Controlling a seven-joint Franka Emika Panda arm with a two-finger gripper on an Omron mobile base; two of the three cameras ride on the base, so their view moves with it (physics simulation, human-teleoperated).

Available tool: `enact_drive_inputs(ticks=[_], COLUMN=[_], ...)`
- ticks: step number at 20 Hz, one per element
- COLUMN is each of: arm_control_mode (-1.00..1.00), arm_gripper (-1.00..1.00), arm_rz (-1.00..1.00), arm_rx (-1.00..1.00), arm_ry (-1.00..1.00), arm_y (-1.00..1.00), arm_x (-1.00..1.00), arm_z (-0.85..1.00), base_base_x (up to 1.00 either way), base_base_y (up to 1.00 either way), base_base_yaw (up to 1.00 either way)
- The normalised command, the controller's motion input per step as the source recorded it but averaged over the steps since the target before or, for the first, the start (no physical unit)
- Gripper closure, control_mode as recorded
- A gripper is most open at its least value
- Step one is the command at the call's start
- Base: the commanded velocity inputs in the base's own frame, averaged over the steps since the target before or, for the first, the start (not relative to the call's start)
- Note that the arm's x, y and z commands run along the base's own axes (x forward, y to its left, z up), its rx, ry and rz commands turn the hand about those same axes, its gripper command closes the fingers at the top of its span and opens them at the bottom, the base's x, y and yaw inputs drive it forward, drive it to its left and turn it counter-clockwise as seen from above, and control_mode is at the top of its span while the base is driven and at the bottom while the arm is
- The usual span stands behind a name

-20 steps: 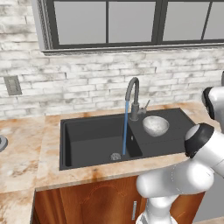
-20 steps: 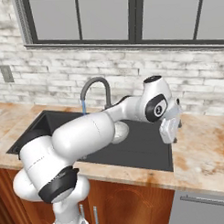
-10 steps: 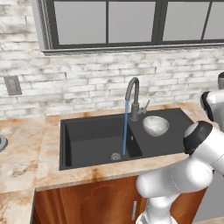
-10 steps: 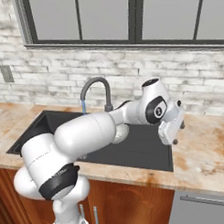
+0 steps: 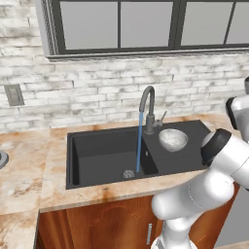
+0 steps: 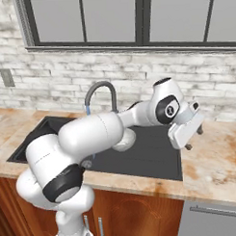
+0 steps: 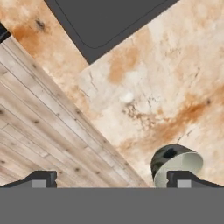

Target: Rinse each bowl for a few seconds and place them down in the sink or on the counter.

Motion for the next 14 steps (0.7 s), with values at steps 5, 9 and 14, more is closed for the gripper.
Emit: enact_drive_inputs(ticks=[5,9,14], arm_control_mode=[-1.0,-1.0,-1.0], arm_gripper=[-1.0,-1.0,-1.0], arm_rz=[-0.13,-0.1,-0.09], arm_rx=[-0.02,-0.06,-0.06], arm_ry=[-0.06,-0.11,-0.08], arm_y=[-0.14,-0.18,-0.24], arm_x=[-0.16,-0.13,-0.14], arm_z=[0.08,0.07,0.02], base_base_x=[0.0,0.0,0.0], base_base_y=[0.0,0.0,0.0], base_base_yaw=[0.0,0.0,0.0])
